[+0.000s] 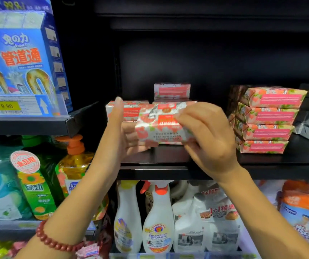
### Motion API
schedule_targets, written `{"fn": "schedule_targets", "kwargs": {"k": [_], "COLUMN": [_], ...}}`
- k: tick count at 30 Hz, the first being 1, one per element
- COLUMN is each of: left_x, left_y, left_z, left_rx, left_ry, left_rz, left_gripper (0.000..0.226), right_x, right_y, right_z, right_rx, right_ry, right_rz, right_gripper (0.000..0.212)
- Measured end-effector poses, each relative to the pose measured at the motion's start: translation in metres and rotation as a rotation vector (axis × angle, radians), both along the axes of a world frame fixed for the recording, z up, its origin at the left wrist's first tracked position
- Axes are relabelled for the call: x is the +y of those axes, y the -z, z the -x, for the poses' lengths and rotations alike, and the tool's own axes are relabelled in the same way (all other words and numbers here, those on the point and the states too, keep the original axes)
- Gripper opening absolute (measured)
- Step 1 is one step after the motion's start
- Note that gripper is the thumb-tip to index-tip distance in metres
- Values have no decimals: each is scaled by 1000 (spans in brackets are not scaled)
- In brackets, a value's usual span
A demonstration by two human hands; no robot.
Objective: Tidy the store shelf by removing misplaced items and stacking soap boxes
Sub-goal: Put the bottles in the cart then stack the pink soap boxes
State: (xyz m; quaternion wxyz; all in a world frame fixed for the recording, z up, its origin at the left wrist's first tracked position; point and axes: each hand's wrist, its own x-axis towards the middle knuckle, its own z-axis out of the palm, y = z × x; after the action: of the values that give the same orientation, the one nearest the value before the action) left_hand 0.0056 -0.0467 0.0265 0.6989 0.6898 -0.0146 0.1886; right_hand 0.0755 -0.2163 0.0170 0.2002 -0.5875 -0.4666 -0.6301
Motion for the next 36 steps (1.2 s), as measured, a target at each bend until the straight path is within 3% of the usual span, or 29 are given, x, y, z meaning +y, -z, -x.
{"fn": "schedule_targets", "kwargs": {"k": [6, 8, 11, 13, 16, 22, 26, 29, 32, 36], "left_x": [-1, 1, 3, 1, -2, 1, 5, 4, 4, 6], "left_y": [9, 14, 20, 23, 24, 24, 22, 17, 15, 16], "left_z": [0, -2, -2, -1, -1, -4, -6, -3, 1, 0], "left_rx": [44, 36, -25, -83, -196, -312, -247, -248, -323, -406], "left_ry": [81, 83, 44, 52, 37, -13, 49, 91, 77, 45], "left_rz": [69, 89, -12, -19, -45, -197, -180, -216, -294, -326], "left_gripper": [42, 33, 26, 25, 34, 51, 87, 65, 62, 68], "right_x": [-3, -9, -15, -14, -15, -16, -13, -11, -10, -17], "right_y": [15, 19, 23, 20, 11, 6, 12, 16, 13, 5], "right_z": [0, -2, 2, 11, 21, 18, 19, 16, 16, 18], "right_rx": [61, 223, 514, 794, 1109, 1007, 750, 609, 728, 1127], "right_ry": [34, 89, 143, -5, -367, -361, -294, -244, -255, -381], "right_rz": [98, 211, 306, 231, 84, -48, -95, -61, -37, 80], "right_gripper": [25, 42, 85, 94, 77, 53, 39, 37, 49, 90]}}
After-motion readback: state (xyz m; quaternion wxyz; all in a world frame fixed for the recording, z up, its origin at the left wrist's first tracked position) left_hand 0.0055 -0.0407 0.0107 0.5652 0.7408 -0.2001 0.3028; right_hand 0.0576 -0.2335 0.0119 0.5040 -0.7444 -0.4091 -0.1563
